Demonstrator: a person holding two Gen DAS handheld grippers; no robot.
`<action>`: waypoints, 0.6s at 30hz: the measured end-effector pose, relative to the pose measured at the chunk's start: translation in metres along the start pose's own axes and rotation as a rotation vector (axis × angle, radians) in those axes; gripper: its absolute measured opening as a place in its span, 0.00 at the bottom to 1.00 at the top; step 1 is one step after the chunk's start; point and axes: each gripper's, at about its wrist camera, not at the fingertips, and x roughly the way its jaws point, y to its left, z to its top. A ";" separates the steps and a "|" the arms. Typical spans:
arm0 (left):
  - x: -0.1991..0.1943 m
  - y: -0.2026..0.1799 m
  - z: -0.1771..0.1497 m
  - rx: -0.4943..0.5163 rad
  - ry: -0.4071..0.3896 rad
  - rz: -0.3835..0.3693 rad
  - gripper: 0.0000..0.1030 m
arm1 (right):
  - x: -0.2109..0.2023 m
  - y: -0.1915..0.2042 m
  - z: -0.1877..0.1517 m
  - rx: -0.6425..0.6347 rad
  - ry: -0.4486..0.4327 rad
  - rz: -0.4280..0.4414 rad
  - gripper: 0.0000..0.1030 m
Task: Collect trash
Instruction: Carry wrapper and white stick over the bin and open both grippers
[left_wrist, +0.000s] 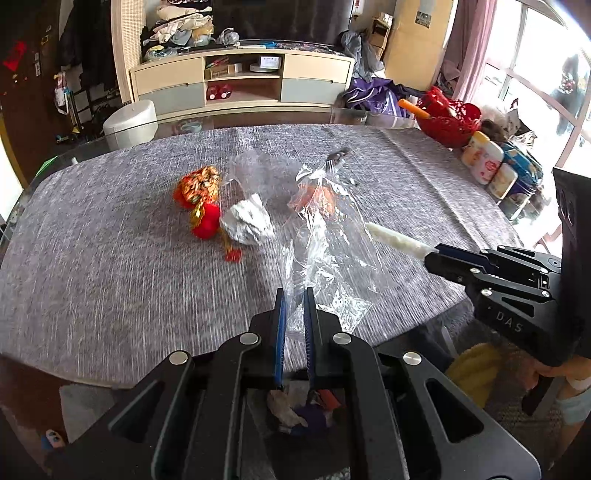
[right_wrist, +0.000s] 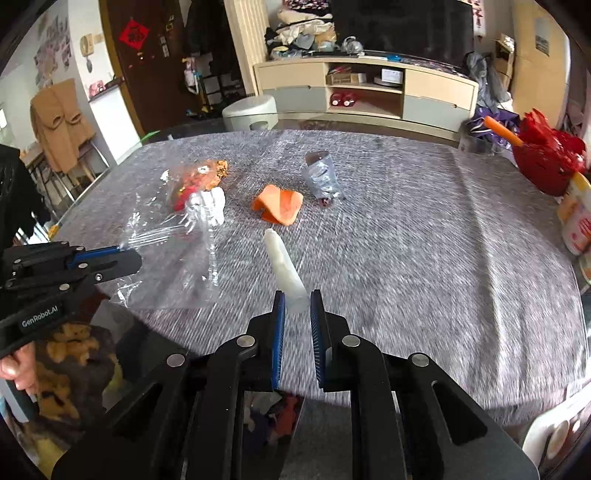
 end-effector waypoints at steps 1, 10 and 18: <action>-0.006 -0.001 -0.005 -0.001 -0.004 0.000 0.08 | -0.004 0.001 -0.002 0.001 -0.003 0.000 0.15; -0.041 -0.008 -0.052 0.003 -0.005 -0.010 0.08 | -0.031 0.018 -0.047 0.014 0.013 0.036 0.15; -0.029 -0.012 -0.112 -0.002 0.091 -0.014 0.08 | -0.024 0.029 -0.096 0.036 0.104 0.049 0.15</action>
